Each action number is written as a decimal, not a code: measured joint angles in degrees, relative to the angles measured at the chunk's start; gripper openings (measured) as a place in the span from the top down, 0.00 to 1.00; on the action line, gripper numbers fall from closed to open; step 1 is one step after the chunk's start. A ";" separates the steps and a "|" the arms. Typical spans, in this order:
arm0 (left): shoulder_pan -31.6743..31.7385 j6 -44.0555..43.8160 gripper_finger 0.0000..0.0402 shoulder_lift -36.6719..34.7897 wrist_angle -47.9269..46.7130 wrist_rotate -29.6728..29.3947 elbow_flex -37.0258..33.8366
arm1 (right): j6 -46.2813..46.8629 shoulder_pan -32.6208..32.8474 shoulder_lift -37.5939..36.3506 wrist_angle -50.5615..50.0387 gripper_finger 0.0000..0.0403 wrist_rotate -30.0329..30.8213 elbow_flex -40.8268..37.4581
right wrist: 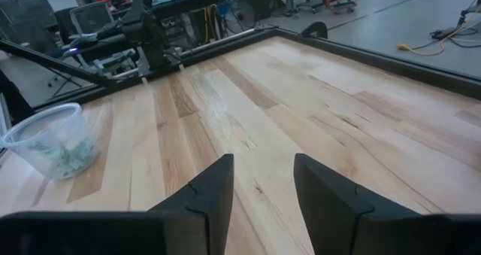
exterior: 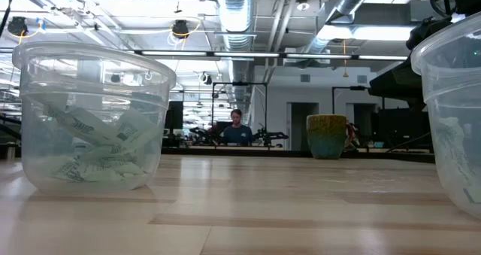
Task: Pick and place items into bin
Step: Return to Home Position
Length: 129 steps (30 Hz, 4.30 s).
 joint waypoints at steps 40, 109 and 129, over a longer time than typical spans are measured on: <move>31.67 -14.81 0.68 -28.75 18.77 -2.94 -46.34 | 0.00 0.00 -0.02 0.00 0.67 0.00 0.00; 36.52 -26.81 0.68 -45.24 18.67 -7.74 -62.52 | 0.00 0.00 -0.02 0.00 0.67 0.00 0.00; 36.52 -26.59 0.68 -45.24 18.67 -7.69 -62.52 | 0.00 0.00 -0.01 0.00 0.67 0.00 0.00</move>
